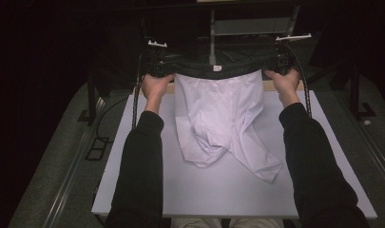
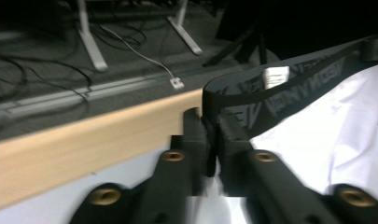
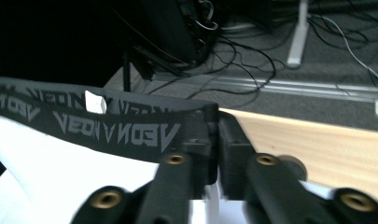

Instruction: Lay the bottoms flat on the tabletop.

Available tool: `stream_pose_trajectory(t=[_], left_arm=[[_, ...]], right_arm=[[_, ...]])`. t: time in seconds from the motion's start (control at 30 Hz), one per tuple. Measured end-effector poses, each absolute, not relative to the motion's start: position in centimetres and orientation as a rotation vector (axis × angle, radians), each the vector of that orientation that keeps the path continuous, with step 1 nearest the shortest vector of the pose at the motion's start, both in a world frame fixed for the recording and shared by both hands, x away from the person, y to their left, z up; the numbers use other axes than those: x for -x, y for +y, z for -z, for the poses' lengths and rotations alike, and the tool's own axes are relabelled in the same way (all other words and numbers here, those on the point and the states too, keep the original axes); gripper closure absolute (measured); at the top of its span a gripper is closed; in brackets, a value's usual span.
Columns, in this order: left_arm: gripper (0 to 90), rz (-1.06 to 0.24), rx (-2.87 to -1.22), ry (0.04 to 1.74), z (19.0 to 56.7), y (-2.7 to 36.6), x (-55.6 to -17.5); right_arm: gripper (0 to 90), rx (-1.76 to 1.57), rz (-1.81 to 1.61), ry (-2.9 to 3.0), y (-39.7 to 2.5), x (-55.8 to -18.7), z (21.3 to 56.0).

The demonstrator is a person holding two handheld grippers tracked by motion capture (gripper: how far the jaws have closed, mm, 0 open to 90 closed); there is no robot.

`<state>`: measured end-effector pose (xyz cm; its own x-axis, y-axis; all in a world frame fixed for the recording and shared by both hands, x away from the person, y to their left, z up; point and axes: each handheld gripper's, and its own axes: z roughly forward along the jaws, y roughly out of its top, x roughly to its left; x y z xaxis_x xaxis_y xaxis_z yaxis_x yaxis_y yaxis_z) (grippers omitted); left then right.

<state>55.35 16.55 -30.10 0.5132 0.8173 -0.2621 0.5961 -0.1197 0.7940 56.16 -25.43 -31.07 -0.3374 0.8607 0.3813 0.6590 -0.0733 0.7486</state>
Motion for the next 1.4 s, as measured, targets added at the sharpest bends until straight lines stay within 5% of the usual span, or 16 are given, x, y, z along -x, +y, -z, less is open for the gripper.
stream_pose_trajectory(t=[0.03,0.17,0.4,0.6,1.03,1.4], left_arm=[[61.2,-0.295,-1.807,1.212,30.7,16.5,-55.5],[48.0,-0.247,-1.742,1.256,32.4,17.1,-55.3],[33.9,-0.178,-1.655,1.234,33.8,18.7,-53.9],[17.6,-0.169,-1.651,1.173,33.7,18.7,-52.1],[0.0,-0.172,-1.685,1.036,33.6,17.2,-48.8],[0.0,-0.136,-1.748,0.957,34.5,15.4,-45.8]], right_arm=[[58.4,-1.723,-1.343,1.954,-25.6,-56.3,31.4],[49.5,-1.888,-1.333,1.951,-26.6,-56.2,33.0],[37.9,-1.877,-1.356,1.984,-26.9,-54.2,35.0],[17.5,-1.791,-1.366,2.028,-26.6,-51.8,35.9],[2.2,-1.714,-1.369,2.07,-27.8,-48.0,37.1],[0.0,-1.599,-1.353,2.085,-27.8,-44.1,36.6]])
